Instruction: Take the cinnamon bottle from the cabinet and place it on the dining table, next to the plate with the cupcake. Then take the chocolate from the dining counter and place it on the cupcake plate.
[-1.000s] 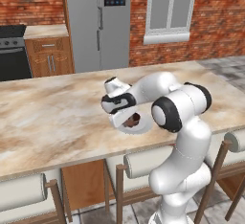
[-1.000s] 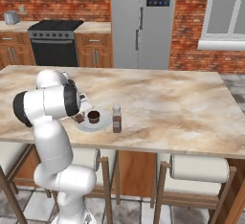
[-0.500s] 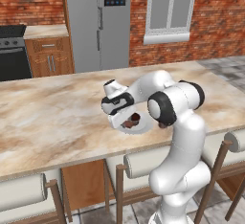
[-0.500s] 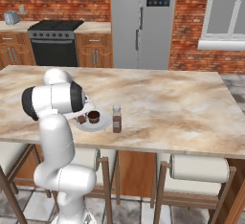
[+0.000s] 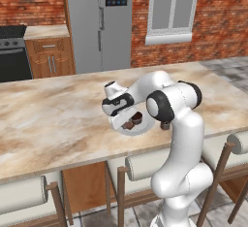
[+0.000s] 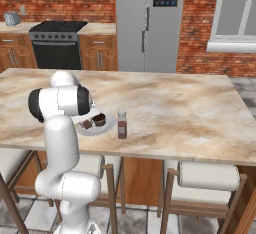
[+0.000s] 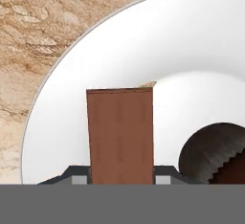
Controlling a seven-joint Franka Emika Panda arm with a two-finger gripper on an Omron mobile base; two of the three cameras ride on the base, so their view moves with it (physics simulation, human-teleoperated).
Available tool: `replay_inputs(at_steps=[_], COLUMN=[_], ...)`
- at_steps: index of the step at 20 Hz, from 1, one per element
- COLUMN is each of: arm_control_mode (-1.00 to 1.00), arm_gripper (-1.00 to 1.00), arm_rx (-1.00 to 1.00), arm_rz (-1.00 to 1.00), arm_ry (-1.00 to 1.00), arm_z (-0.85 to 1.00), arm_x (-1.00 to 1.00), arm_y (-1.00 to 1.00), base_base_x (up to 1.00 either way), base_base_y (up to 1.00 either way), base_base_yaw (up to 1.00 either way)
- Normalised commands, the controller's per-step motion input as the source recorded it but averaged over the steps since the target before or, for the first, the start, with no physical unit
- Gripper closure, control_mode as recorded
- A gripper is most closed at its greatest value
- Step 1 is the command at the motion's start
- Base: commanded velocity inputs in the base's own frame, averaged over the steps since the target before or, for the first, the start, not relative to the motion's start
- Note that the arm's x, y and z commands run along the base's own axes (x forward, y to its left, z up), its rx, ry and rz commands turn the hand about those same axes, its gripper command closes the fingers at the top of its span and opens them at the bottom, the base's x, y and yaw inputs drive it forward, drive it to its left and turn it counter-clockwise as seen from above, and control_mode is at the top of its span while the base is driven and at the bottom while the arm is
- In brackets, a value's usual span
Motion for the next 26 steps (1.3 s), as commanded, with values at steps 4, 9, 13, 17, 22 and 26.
replay_inputs(at_steps=[4,9,13,17,22,26], arm_control_mode=[-1.00,-1.00,-1.00,-1.00,-1.00,-1.00], arm_gripper=[-1.00,-1.00,-1.00,-1.00,-1.00,-1.00], arm_rx=[0.00,0.00,0.00,0.00,0.00,0.00], arm_rz=[0.00,0.00,0.00,0.00,-0.02,-0.04], arm_ry=[0.00,0.00,0.00,0.00,-0.01,-0.08], arm_z=[0.02,0.40,0.90,1.00,1.00,1.00], arm_x=[-0.01,-0.20,-0.25,-0.37,-0.45,-0.58], arm_y=[0.00,0.00,0.00,0.00,-0.17,-0.45], base_base_x=[0.00,0.00,0.00,0.00,0.00,0.00], base_base_y=[0.00,0.00,0.00,0.00,0.00,0.00], base_base_yaw=[0.00,0.00,0.00,0.00,0.00,0.00])
